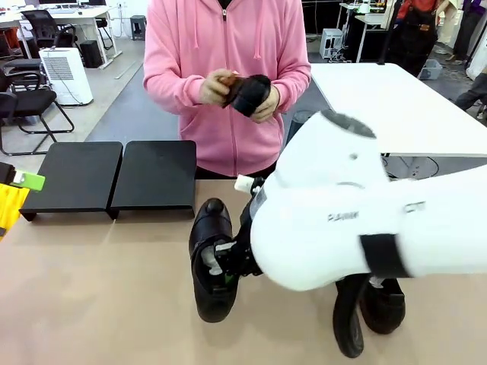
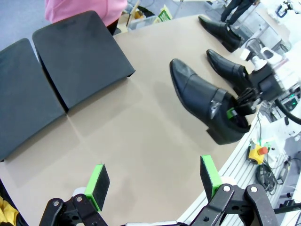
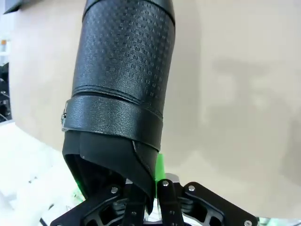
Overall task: Organize the shoes by placing them on the stand.
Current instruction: Pick up one Shoe and place it in the middle of the table.
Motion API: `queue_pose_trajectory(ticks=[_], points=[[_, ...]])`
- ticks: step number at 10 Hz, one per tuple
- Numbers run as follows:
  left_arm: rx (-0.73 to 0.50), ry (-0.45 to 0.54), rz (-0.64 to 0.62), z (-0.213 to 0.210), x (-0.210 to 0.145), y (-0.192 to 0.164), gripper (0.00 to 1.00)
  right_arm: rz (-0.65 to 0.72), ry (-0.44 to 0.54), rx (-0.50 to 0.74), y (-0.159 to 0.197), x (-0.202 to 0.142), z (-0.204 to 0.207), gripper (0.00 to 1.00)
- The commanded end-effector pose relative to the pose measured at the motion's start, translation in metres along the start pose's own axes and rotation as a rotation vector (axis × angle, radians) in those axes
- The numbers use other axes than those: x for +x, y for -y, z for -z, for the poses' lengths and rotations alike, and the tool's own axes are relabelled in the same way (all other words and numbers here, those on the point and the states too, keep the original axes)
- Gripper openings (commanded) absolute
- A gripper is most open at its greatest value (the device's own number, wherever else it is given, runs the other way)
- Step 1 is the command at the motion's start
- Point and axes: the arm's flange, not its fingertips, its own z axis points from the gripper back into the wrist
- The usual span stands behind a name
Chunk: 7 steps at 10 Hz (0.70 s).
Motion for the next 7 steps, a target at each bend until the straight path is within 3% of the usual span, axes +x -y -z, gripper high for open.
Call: queue_pose_trajectory(ticks=[1, 3, 4, 7], points=[[-0.018, 0.01, 0.011, 0.0, 0.001, -0.002, 1.0, 0.041, 0.024, -0.009, -0.005, 0.005, 0.024, 0.0], [-0.018, 0.01, 0.011, 0.0, 0.001, -0.002, 1.0, 0.065, 0.007, -0.012, 0.001, -0.001, 0.043, 0.0], [-0.018, 0.01, 0.011, 0.0, 0.001, -0.002, 1.0, 0.065, 0.008, -0.014, 0.003, -0.003, 0.04, 0.11], [-0.018, 0.01, 0.011, 0.0, 0.001, -0.002, 1.0, 0.067, -0.016, -0.05, 0.015, -0.001, 0.041, 0.68]])
